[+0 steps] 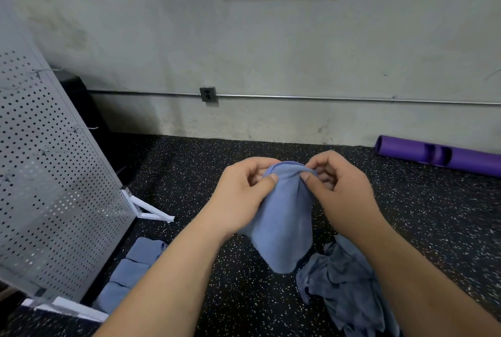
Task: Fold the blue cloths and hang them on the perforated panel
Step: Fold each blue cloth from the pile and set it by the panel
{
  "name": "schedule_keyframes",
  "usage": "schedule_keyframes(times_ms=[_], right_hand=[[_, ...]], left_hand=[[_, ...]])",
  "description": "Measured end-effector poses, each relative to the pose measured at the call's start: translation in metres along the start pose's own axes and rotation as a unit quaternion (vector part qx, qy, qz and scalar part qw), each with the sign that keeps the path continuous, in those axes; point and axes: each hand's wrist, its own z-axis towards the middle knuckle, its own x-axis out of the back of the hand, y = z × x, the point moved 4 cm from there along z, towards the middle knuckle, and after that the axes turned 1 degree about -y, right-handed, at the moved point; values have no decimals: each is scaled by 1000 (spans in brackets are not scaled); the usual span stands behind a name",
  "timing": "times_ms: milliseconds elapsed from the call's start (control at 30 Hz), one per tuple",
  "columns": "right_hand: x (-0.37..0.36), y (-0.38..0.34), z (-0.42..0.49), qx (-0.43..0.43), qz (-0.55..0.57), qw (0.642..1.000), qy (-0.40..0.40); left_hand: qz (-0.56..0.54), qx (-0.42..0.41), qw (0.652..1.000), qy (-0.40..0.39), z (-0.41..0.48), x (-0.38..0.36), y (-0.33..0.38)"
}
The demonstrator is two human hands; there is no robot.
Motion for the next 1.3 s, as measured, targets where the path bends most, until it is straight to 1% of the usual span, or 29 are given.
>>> schedule_keyframes(times_ms=[100,167,233,300,367,433,500,567,600,700,767,867,1000,1067,1133,1200,1300], right_hand=[[-5,-5,-7,10,-12,999,29],[-6,-10,-9,23,-38,997,57],[-3,-15,-9,53,-75,991,94],[1,-18,-9,67,-82,988,115],[2,-17,-9,53,-46,992,105],[-1,-14,-8,37,15,996,84],[-2,-11,-6,28,96,992,74],[0,-11,-3,34,143,987,67],[2,-13,-3,46,142,987,63],[6,-18,-3,99,90,989,62],[6,-19,-4,98,79,991,55],[6,-17,-2,88,50,994,40],[10,-17,-1,83,40,996,12],[11,-15,-1,72,35,997,-2],[11,-15,-2,54,50,997,-18],[12,-17,-2,45,79,995,-38],[11,-20,-4,34,118,990,-75]], left_hand=[[-28,34,999,-16,-2,-6,-1],[-23,31,999,-16,-3,-7,-1],[-30,26,999,8,-1,-5,-3],[-59,23,997,43,-2,-3,-3],[-98,24,993,68,0,-2,-3],[-135,29,987,77,0,-2,-4],[-160,42,983,78,1,-1,-3],[-172,55,980,81,1,1,-3],[-169,58,980,85,2,2,-3],[-175,69,976,105,2,4,-6],[-181,75,976,99,2,3,-8],[-153,87,982,66,2,1,-10],[-82,130,988,25,-1,1,-16],[-32,137,990,32,-2,2,-20],[18,115,992,55,-2,4,-22],[47,75,993,80,-1,6,-16],[53,22,993,108,0,7,-8]])
